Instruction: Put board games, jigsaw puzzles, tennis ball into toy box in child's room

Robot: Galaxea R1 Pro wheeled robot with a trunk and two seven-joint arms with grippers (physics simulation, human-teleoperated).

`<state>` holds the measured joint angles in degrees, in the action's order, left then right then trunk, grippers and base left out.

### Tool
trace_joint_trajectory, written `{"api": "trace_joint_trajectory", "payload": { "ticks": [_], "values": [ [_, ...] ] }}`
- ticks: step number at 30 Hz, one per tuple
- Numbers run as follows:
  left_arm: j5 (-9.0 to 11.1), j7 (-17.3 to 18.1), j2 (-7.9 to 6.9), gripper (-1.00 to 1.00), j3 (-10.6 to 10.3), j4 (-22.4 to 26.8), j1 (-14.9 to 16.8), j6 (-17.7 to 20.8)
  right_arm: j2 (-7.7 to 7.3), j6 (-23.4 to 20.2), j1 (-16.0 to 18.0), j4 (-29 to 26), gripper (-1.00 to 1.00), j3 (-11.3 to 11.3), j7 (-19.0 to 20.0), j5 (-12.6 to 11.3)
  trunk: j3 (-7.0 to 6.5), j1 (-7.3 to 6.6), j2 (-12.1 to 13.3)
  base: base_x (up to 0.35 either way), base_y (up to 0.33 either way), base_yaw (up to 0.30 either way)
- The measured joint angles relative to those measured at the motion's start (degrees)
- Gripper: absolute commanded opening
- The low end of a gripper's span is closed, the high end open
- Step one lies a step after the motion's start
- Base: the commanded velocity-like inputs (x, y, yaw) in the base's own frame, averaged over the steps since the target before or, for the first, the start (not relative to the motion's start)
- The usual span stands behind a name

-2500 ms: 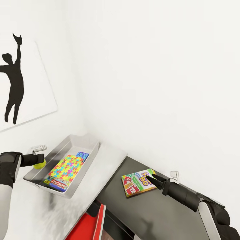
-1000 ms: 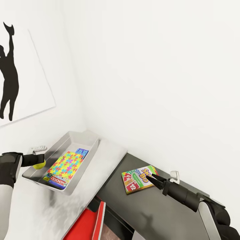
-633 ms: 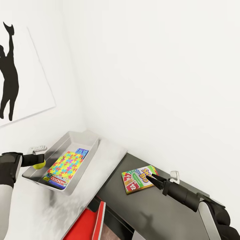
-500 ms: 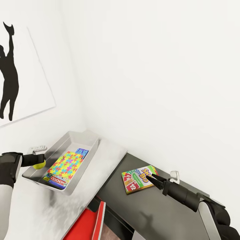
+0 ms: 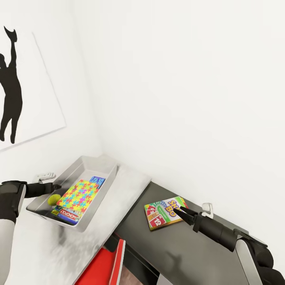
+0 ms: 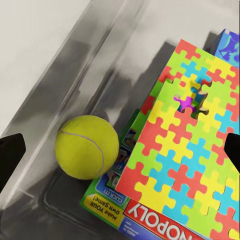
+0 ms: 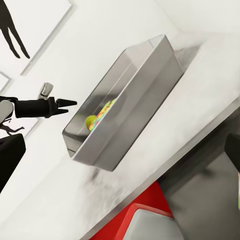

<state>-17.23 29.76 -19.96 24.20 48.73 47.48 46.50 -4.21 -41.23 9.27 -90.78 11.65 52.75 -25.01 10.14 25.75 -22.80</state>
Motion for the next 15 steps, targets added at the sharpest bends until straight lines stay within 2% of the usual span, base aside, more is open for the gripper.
{"api": "trace_joint_trajectory", "payload": {
  "ticks": [7, 11, 12, 13, 15],
  "values": [
    [0.5, 1.8, -0.39, 1.0, 0.3, 0.3, 0.0, 0.4, 0.0, 0.0, 0.0, 0.0, 1.0, 0.1, 0.0, 0.0, -0.46, 0.0, 0.0, 0.0, 0.0, -0.092],
    [0.6, 8.9, -0.87, 1.0, 0.4, 0.7, 0.0, 0.8, 0.0, 0.0, 0.0, 0.0, 1.0, 0.1, 0.0, 0.0, -0.79, 0.0, 0.0, 0.0, 0.0, -0.115],
    [0.6, 12.5, -1.29, 1.0, 0.5, 0.8, 0.0, 1.2, 0.0, 0.0, 0.0, 0.0, 1.0, 0.1, 0.1, 0.0, -0.88, 0.0, 0.0, 0.0, 0.0, -0.117],
    [0.5, 14.4, -1.6, 1.0, 0.5, 0.8, 0.0, 1.5, 0.0, 0.0, 0.0, 0.0, 1.0, 0.1, 0.1, 0.0, -0.96, 0.0, 0.0, 0.0, 0.0, -0.118],
    [0.5, 21.6, -2.7, 1.0, 0.5, 0.8, 0.0, 2.7, 0.0, 0.0, 0.0, 0.0, 1.0, 0.1, 0.1, 0.0, -1.13, 0.0, 0.0, 0.0, 0.0, -0.119]
  ]
}}
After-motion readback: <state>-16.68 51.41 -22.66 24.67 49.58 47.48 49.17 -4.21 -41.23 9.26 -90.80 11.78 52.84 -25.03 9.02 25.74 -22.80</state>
